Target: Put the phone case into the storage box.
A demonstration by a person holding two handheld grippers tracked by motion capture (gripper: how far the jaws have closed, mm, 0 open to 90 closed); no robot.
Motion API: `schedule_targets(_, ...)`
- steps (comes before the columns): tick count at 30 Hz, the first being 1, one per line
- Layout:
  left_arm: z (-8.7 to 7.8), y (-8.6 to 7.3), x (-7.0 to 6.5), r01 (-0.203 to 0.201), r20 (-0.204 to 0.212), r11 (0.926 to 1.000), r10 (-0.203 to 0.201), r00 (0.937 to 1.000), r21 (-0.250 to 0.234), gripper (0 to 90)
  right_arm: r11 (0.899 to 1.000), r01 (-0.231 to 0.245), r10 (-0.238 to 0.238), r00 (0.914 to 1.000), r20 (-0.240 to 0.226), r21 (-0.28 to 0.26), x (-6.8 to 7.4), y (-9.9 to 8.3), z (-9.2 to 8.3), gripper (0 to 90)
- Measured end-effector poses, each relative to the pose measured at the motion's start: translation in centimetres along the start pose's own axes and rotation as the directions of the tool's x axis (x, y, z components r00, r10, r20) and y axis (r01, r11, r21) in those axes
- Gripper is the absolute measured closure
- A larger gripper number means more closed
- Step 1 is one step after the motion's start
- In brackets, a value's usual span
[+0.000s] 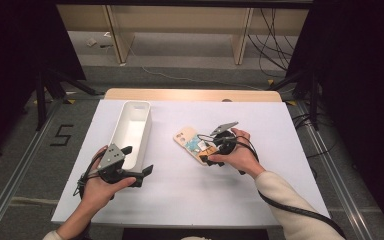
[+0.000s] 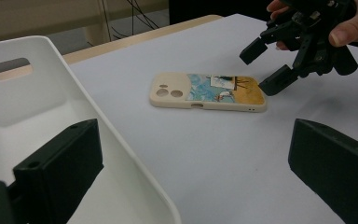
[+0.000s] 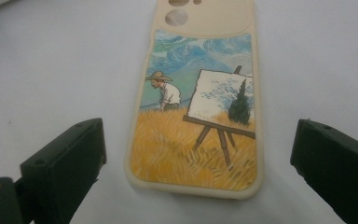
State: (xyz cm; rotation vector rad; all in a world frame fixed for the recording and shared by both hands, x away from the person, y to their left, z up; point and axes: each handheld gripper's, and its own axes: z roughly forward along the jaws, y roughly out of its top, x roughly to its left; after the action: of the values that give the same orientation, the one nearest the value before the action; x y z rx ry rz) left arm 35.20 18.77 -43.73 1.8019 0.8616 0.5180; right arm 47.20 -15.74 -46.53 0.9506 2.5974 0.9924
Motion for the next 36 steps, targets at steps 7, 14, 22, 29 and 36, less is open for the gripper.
schedule_targets(7, 0.0, 0.0, 0.0, 0.001, -0.002, 1.0000, -0.001, 1.0000, 0.002, 2.3, 1.000, -0.002, 0.002, 1.0000, -0.002, 0.008, 0.2, 0.3, 0.3, 4.0)
schedule_targets(14, 0.0, 0.0, 0.0, 0.000, -0.001, 1.0000, 0.000, 1.0000, 0.002, 2.2, 1.000, 0.018, -0.018, 0.9998, 0.004, 0.012, 0.3, 0.7, 0.9, 4.1)
schedule_targets(22, 0.0, 0.0, 0.0, 0.000, -0.002, 1.0000, 0.000, 1.0000, -0.001, 2.2, 1.000, 0.015, -0.015, 0.9999, 0.004, 0.019, 0.3, 0.7, 1.2, 4.6)
schedule_targets(29, 0.0, 0.0, 0.0, 0.001, -0.001, 1.0000, -0.001, 1.0000, -0.001, 2.2, 1.000, 0.013, -0.014, 0.9999, 0.003, 0.024, 0.2, 0.8, 1.4, 4.7)
schedule_targets(36, 0.0, 0.0, 0.0, 0.000, 0.000, 1.0000, 0.000, 1.0000, 0.000, 2.2, 1.000, 0.003, -0.003, 1.0000, 0.008, 0.025, 0.2, 1.1, 1.5, 4.8)
